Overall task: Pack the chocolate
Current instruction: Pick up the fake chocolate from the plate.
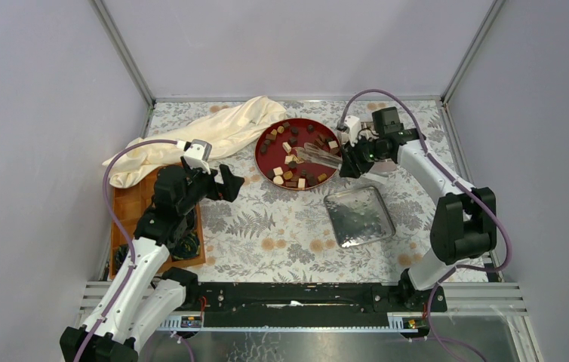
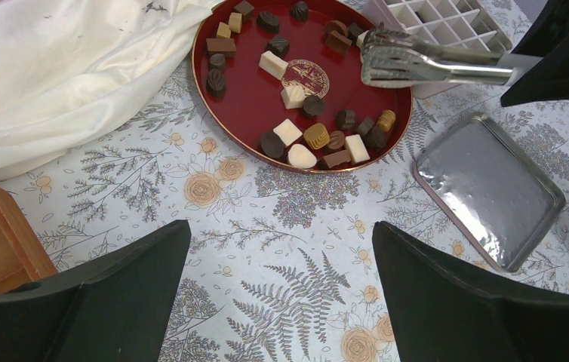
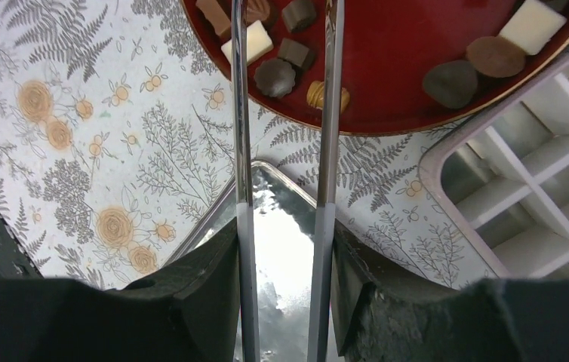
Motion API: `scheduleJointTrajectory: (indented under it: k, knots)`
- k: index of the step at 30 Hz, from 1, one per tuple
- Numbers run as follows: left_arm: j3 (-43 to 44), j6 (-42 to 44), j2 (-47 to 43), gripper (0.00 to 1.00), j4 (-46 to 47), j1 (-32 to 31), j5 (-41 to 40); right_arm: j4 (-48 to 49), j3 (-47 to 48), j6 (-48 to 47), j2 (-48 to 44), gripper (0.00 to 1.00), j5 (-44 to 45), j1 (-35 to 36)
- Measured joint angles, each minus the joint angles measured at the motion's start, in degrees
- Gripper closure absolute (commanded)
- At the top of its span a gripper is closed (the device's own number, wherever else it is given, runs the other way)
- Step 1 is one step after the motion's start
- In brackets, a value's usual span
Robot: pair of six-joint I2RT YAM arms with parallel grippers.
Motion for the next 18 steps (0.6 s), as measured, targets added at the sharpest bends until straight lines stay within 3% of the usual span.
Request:
scheduleJointTrajectory:
  k: [18]
  knots:
    - [0.00,0.00,0.00,0.01,-0.02,0.00,0.00,-0.44,0.74,0.83,5.88,0.51,10.86,5.29]
